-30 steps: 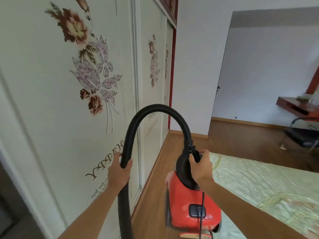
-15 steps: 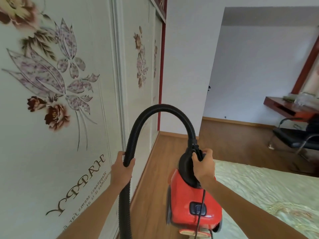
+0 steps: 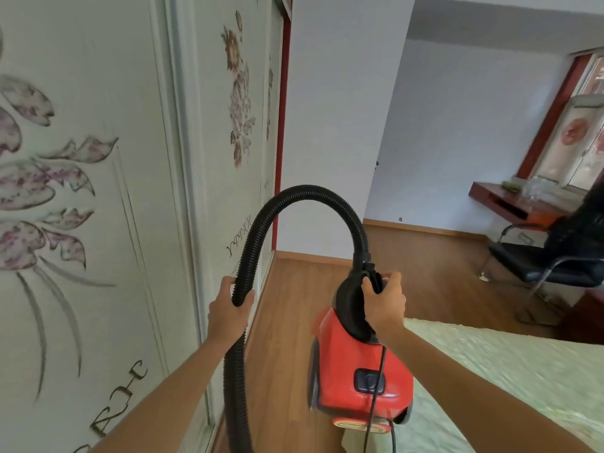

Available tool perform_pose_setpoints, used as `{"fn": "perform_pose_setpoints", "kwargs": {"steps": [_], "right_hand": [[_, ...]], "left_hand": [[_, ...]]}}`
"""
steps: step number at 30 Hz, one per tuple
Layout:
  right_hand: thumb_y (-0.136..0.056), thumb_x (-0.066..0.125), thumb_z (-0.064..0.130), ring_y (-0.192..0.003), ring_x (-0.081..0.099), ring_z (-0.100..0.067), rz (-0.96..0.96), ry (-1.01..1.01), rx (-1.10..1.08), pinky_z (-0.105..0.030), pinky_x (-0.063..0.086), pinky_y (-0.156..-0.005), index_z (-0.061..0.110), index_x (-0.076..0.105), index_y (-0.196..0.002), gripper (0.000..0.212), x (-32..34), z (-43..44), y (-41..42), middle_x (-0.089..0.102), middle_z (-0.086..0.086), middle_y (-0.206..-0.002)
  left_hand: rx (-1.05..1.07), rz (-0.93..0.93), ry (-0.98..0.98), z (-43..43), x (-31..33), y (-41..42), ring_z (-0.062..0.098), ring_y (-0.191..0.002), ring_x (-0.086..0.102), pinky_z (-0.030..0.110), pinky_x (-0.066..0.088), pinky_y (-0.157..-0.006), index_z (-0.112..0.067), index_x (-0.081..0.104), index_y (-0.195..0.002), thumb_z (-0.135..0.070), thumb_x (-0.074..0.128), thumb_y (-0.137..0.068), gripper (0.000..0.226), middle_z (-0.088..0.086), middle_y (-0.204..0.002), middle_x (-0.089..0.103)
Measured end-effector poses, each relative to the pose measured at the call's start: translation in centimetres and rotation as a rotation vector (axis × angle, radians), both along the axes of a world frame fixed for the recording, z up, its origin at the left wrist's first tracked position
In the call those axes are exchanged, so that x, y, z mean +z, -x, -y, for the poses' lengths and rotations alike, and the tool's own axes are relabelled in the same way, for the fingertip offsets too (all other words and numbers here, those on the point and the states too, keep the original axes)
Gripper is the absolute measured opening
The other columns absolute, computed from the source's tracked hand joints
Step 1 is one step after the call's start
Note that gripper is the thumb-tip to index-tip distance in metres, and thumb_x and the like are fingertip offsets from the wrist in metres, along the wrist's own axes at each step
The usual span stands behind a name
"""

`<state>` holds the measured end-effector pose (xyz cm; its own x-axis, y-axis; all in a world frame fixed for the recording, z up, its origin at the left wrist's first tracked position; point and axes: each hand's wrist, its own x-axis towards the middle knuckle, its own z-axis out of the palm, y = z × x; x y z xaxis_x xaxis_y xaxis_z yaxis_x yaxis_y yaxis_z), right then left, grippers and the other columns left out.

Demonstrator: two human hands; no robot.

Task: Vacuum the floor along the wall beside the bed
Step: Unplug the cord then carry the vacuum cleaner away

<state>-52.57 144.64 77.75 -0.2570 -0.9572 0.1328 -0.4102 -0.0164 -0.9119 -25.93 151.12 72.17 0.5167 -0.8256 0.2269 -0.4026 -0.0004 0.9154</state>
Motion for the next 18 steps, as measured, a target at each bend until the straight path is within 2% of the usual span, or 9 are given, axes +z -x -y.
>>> {"fn": "perform_pose_setpoints", "kwargs": {"steps": [9,12,18], "right_hand": [[-0.096,0.058,0.034,-0.082,0.064,-0.025,0.045,0.004,-0.046,-0.053,0.06,-0.071,0.028,0.04,-0.104,0.021,-0.1,9.9,-1.6,0.057,0.007,-0.087],[-0.096,0.058,0.033,-0.082,0.064,-0.024,0.046,0.003,-0.043,-0.052,0.06,-0.069,0.027,0.04,-0.105,0.021,-0.6,13.7,-1.9,0.056,0.007,-0.088],[-0.095,0.059,0.034,-0.08,0.064,-0.025,0.05,0.0,-0.021,-0.052,0.06,-0.066,0.026,0.041,-0.105,0.022,-1.4,23.8,-2.4,0.056,0.005,-0.088]], "left_hand": [[-0.046,0.046,-0.031,11.0,-0.3,-2.6,0.021,-0.056,0.063,0.026,0.049,-0.047,-0.02,0.047,-0.121,-0.031,0.063,-0.097,0.031,0.009,-0.081,0.064],[-0.047,0.061,-0.031,14.8,-1.3,-3.0,0.021,-0.058,0.063,0.031,0.054,-0.051,-0.019,0.047,-0.12,-0.03,0.063,-0.096,0.031,0.009,-0.083,0.064],[-0.044,0.041,-0.01,24.0,-2.1,-3.3,0.019,-0.05,0.06,0.027,0.05,-0.043,-0.017,0.049,-0.117,-0.026,0.064,-0.097,0.027,0.007,-0.077,0.063]]}}
